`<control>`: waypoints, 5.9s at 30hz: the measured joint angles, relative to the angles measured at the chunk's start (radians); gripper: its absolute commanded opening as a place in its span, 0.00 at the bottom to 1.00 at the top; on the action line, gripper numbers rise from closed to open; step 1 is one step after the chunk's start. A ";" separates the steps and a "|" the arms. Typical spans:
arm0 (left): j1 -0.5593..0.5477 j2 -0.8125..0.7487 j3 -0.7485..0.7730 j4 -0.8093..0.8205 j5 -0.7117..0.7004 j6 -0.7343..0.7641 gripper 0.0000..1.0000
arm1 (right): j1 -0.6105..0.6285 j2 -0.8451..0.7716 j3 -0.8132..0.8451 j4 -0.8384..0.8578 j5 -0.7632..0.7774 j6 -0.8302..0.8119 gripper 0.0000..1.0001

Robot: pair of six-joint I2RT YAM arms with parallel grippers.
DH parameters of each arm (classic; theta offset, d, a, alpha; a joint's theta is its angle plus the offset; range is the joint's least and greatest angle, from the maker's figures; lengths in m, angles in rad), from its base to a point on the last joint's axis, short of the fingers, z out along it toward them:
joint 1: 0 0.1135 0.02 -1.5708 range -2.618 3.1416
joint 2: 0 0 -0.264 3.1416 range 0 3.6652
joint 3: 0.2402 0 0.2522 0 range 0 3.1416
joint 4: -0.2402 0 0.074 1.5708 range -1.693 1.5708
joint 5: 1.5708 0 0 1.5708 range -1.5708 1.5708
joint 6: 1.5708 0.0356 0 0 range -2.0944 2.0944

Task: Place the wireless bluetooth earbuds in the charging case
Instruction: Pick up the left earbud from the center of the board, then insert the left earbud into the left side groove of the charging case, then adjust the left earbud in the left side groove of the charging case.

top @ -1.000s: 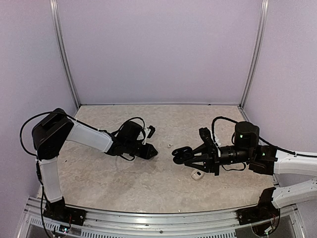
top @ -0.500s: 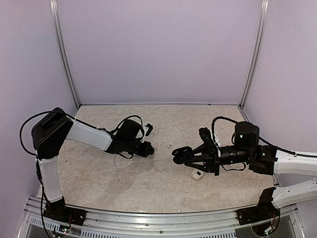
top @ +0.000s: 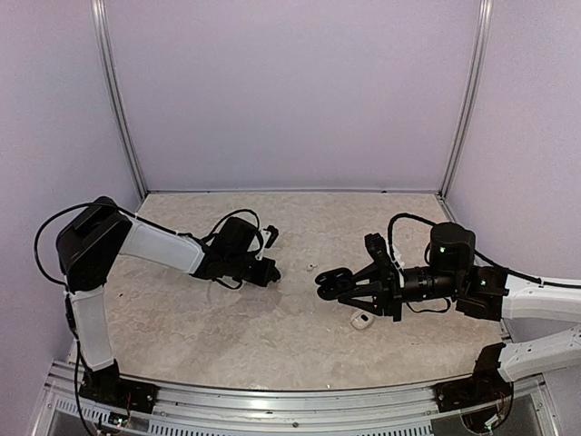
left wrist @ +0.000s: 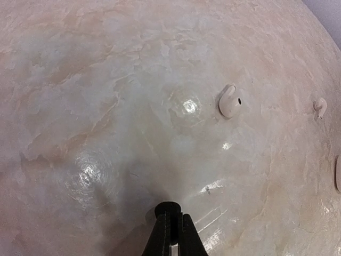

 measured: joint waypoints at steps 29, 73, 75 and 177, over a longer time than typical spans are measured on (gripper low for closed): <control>-0.226 -0.843 -0.242 0.080 0.320 0.312 0.00 | 0.000 0.053 0.038 -0.008 -0.124 -0.047 0.00; -0.422 -0.653 -0.161 0.032 0.320 0.415 0.00 | 0.063 0.100 0.112 -0.047 -0.170 -0.144 0.00; -0.422 -0.652 -0.161 0.026 0.318 0.423 0.00 | 0.063 0.100 0.112 -0.051 -0.168 -0.144 0.00; -0.519 -0.798 -0.297 0.129 0.016 0.472 0.99 | 0.063 0.089 0.078 0.022 -0.100 -0.079 0.00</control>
